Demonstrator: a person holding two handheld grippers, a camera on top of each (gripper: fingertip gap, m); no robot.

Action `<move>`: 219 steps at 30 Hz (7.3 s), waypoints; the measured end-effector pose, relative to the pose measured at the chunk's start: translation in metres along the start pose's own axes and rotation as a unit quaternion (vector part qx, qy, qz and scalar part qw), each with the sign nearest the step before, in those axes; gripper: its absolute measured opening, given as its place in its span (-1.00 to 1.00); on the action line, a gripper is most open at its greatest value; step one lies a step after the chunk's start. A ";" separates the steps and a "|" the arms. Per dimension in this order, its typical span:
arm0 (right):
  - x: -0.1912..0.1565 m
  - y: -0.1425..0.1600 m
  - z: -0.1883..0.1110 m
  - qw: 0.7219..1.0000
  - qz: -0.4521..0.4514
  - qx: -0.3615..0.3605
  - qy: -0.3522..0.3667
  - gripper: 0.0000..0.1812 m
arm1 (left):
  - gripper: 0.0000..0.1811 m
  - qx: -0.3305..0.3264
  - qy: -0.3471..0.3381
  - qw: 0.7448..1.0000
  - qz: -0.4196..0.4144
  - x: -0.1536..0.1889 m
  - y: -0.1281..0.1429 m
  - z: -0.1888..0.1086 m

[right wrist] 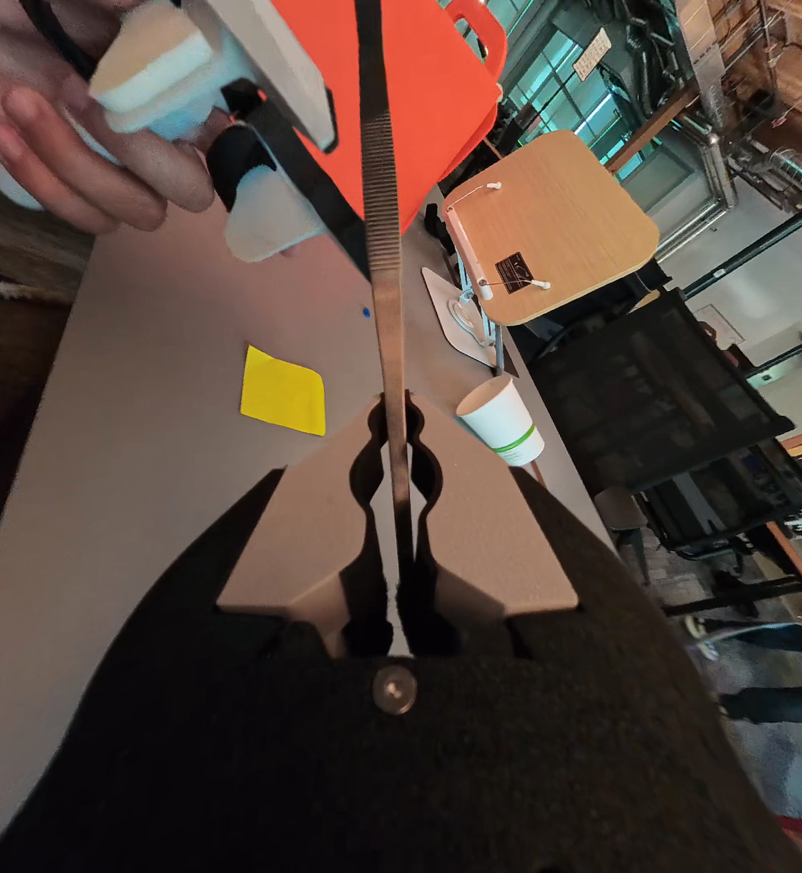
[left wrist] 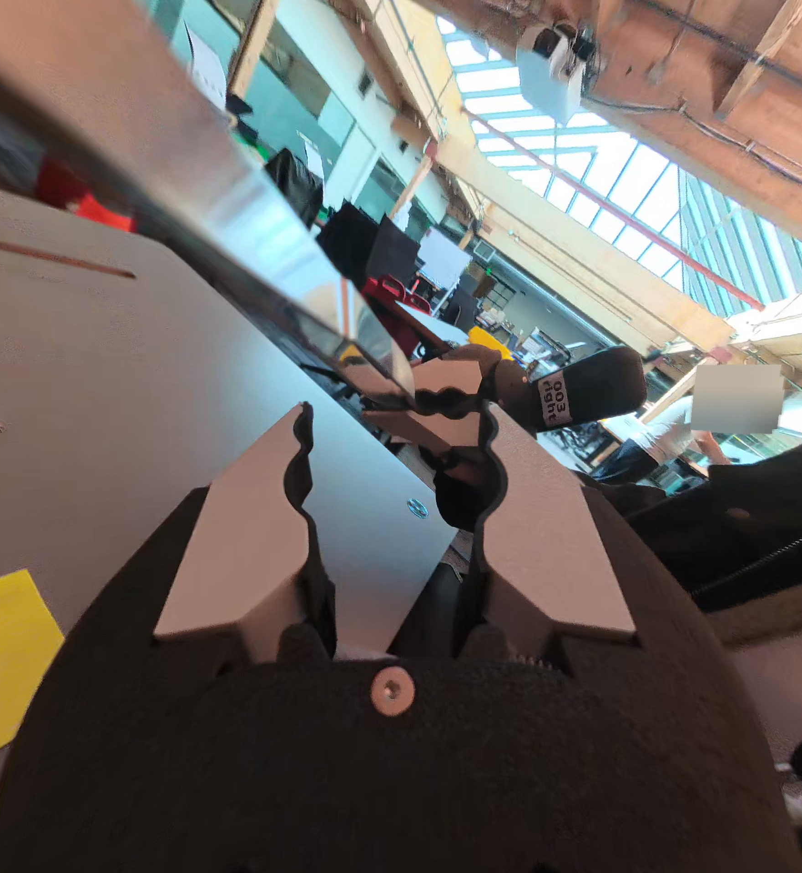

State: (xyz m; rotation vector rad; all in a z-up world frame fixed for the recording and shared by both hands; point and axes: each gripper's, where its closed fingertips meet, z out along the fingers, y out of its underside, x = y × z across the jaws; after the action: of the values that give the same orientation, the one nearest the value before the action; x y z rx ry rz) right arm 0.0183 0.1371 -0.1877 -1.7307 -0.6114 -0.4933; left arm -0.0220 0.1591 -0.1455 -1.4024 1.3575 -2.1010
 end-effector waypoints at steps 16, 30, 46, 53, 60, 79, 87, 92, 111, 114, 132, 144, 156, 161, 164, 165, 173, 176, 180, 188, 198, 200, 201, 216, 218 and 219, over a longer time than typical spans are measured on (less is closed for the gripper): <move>0.009 -0.003 -0.007 1.000 0.000 0.003 0.028 -0.97 | -0.36 0.086 -0.045 0.995 -0.007 -0.013 -0.034 -0.018; -0.004 0.013 -0.022 0.994 -0.100 0.005 -0.036 -0.97 | -0.75 -0.094 0.045 0.994 0.010 0.014 0.028 -0.010; -0.012 -0.001 -0.027 0.996 0.039 0.056 -0.058 -0.59 | -0.88 -0.090 -0.019 0.988 0.123 0.010 0.022 -0.018; 0.058 -0.017 -0.012 0.973 0.176 0.097 -0.110 -0.35 | -0.87 -0.059 -0.125 0.972 0.188 -0.006 -0.003 -0.076; 0.163 0.093 0.175 0.971 0.146 -0.066 -0.175 -0.05 | -0.85 0.012 -0.214 0.954 0.212 -0.018 -0.027 -0.140; 0.183 0.209 0.399 0.939 0.041 -0.208 -0.271 -0.07 | -0.84 0.027 -0.295 0.932 0.210 -0.088 -0.039 -0.172; 0.163 0.171 0.293 0.929 0.278 0.021 -0.242 -0.05 | -0.83 0.043 -0.300 0.930 0.205 -0.084 -0.043 -0.177; 0.143 0.194 0.275 0.939 0.249 -0.032 -0.235 -0.05 | -0.83 0.038 -0.302 0.929 0.211 -0.080 -0.042 -0.173; 0.129 0.220 0.223 0.928 0.291 -0.070 -0.221 0.05 | -0.81 0.043 -0.314 0.924 0.215 -0.074 -0.044 -0.166; 0.135 0.215 0.212 0.931 0.299 -0.063 -0.198 0.16 | -0.81 0.053 -0.313 0.924 0.213 -0.070 -0.047 -0.165; 0.007 0.069 -0.047 0.882 0.470 -0.035 0.008 -0.15 | -0.88 0.021 -0.329 0.908 0.257 -0.041 -0.032 -0.152; -0.017 0.038 -0.100 0.897 0.438 0.007 0.060 -0.18 | -0.81 0.028 -0.346 0.894 0.285 -0.036 -0.034 -0.156; -0.005 0.046 -0.102 0.877 0.473 0.032 0.076 -0.13 | -0.84 0.023 -0.340 0.891 0.301 -0.032 -0.033 -0.153; -0.006 0.046 -0.100 0.875 0.477 0.033 0.072 -0.13 | -0.81 0.035 -0.359 0.887 0.289 -0.038 -0.038 -0.162; -0.007 0.046 -0.099 0.877 0.474 0.030 0.071 -0.13 | -0.87 0.043 -0.354 0.894 0.273 -0.039 -0.040 -0.166; -0.008 0.047 -0.098 0.877 0.475 0.028 0.070 -0.13 | -0.87 0.046 -0.356 0.894 0.267 -0.040 -0.041 -0.167; -0.010 0.048 -0.099 0.872 0.484 0.027 0.064 -0.14 | -0.83 0.004 -0.446 0.852 0.272 -0.075 -0.038 -0.192; -0.012 0.049 -0.095 0.871 0.487 0.023 0.057 -0.14 | -0.82 0.001 -0.477 0.845 0.241 -0.096 -0.038 -0.207; -0.016 0.051 -0.090 0.864 0.501 0.022 0.041 -0.14 | -0.82 -0.022 -0.507 0.834 0.217 -0.131 -0.036 -0.215; -0.017 0.047 -0.091 0.856 0.515 0.032 0.030 -0.15 | -0.82 -0.055 -0.534 0.823 0.187 -0.171 -0.026 -0.214; -0.022 0.051 -0.086 0.842 0.539 0.029 0.010 -0.15 | -0.82 -0.078 -0.549 0.809 0.194 -0.209 -0.022 -0.210; -0.022 0.052 -0.086 0.838 0.545 0.029 0.008 -0.15 | -0.82 -0.068 -0.546 0.813 0.190 -0.212 -0.022 -0.208; -0.022 0.053 -0.085 0.836 0.547 0.029 0.006 -0.15 | -0.82 -0.064 -0.545 0.815 0.185 -0.213 -0.023 -0.208; -0.025 0.056 -0.082 0.828 0.560 0.025 -0.005 -0.16 | -0.81 -0.056 -0.546 0.816 0.180 -0.219 -0.025 -0.203; -0.025 0.056 -0.083 0.828 0.560 0.026 -0.004 -0.17 | -0.81 -0.060 -0.545 0.816 0.182 -0.220 -0.026 -0.201; -0.024 0.056 -0.083 0.828 0.560 0.026 -0.004 -0.17 | -0.82 -0.062 -0.543 0.818 0.182 -0.220 -0.026 -0.200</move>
State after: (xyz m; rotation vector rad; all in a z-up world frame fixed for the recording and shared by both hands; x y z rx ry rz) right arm 0.0340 0.0425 -0.2251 -1.7157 0.4370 0.3690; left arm -0.0737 0.4259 -0.2688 -1.7486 1.0855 -0.6787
